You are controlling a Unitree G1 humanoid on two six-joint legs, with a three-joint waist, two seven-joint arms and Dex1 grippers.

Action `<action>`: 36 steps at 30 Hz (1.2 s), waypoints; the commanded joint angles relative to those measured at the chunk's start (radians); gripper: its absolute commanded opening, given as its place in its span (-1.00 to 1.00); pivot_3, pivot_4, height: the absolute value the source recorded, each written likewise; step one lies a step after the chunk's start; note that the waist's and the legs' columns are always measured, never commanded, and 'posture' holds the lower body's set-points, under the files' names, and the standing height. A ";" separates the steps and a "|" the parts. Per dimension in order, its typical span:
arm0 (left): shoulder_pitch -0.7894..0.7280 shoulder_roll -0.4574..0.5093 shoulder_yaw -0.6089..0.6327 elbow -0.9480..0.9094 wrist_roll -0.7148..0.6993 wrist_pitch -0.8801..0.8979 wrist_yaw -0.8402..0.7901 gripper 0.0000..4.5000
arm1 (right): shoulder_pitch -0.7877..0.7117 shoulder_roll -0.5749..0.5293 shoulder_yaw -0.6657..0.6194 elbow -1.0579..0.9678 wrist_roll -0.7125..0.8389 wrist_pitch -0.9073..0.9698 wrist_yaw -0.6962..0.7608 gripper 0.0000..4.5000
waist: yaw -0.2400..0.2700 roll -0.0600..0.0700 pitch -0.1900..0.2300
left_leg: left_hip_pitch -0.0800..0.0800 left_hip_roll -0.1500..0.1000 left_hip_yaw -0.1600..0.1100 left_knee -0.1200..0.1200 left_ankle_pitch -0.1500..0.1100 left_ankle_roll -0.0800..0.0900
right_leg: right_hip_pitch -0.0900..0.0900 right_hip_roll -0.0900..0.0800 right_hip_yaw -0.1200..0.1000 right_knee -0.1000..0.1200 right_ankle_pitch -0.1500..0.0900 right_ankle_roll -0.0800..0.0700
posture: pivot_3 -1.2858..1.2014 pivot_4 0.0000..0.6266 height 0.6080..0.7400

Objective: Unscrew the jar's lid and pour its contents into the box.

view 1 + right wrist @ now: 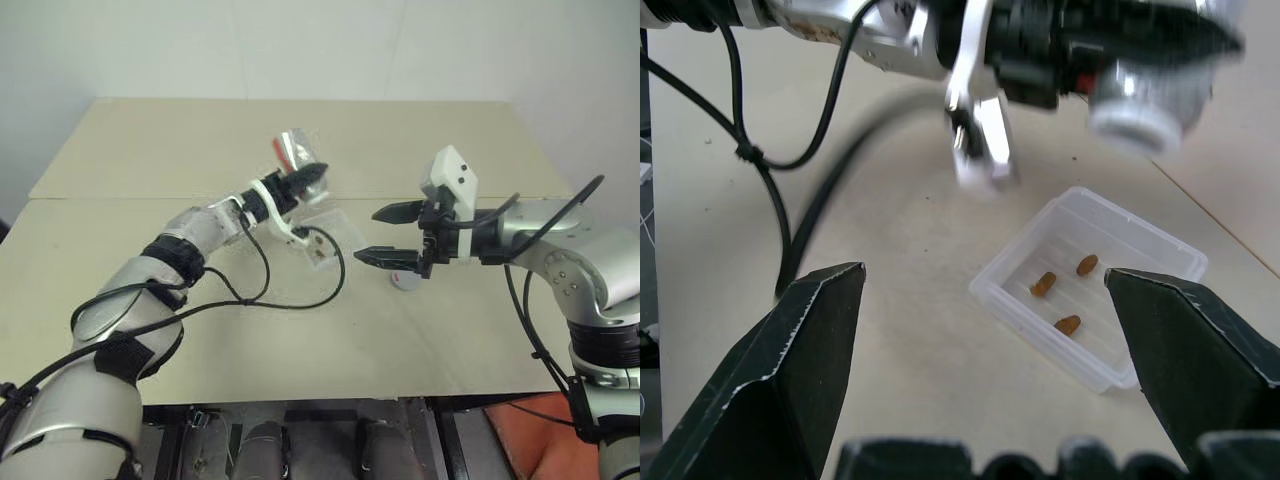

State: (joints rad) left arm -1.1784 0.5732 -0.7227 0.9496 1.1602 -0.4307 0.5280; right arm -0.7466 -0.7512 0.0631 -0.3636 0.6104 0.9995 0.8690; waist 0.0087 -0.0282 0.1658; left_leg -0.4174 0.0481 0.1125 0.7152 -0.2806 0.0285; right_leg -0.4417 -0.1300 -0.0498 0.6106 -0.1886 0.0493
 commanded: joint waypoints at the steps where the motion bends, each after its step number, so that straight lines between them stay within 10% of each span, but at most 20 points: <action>1: 0.099 0.024 0.194 -0.090 -0.319 -0.087 -0.185 -0.12 | 0.010 -0.006 -0.027 -0.036 0.001 -0.029 -0.008 0.97 | -0.003 0.000 0.000 | 0.000 0.000 0.000 0.000 0.000 0.000 | 0.000 0.000 0.000 0.000 0.000 0.000 | 0.03 -0.52 1.00; 11: 0.490 -0.173 0.683 -0.660 -1.147 0.443 -0.706 -0.12 | 0.042 -0.003 -0.025 -0.038 -0.020 -0.077 -0.016 0.97 | 0.004 0.000 0.000 | 0.000 0.001 -0.001 0.008 0.000 0.000 | 0.003 0.000 -0.001 0.004 0.000 0.000 | 0.03 -0.52 1.00; 16: 0.547 -0.262 0.809 -0.823 -1.321 0.719 -0.714 -0.12 | 0.045 -0.005 -0.031 -0.043 -0.020 -0.080 -0.021 0.97 | 0.000 0.000 0.000 | 0.002 0.001 -0.002 0.013 -0.001 0.001 | 0.004 0.000 0.001 0.009 0.000 0.000 | 0.03 -0.52 1.00; 32: 0.604 -0.329 0.791 -0.678 -1.307 0.617 -0.787 -0.12 | 0.059 -0.002 -0.028 -0.095 -0.013 -0.079 -0.045 0.97 | 0.006 0.000 0.000 | 0.003 0.000 -0.002 0.013 -0.001 0.002 | 0.006 0.000 0.000 0.008 0.001 -0.001 | 0.03 -0.52 1.00; 36: 0.633 -0.326 0.783 -0.692 -1.295 0.638 -0.795 0.45 | 0.057 -0.001 -0.025 -0.101 -0.012 -0.082 -0.043 1.00 | 0.005 0.000 0.000 | 0.003 0.000 -0.002 0.013 -0.001 0.002 | 0.006 0.000 0.000 0.007 0.001 -0.001 | 0.03 -0.52 1.00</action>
State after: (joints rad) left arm -0.5515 0.2465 0.0675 0.2786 -0.1445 0.2024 -0.2585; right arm -0.6871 -0.7479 0.0627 -0.4321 0.5939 0.9453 0.8268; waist 0.0135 -0.0281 0.1655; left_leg -0.4142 0.0483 0.1102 0.7280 -0.2820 0.0307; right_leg -0.4354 -0.1304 -0.0493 0.6174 -0.1876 0.0483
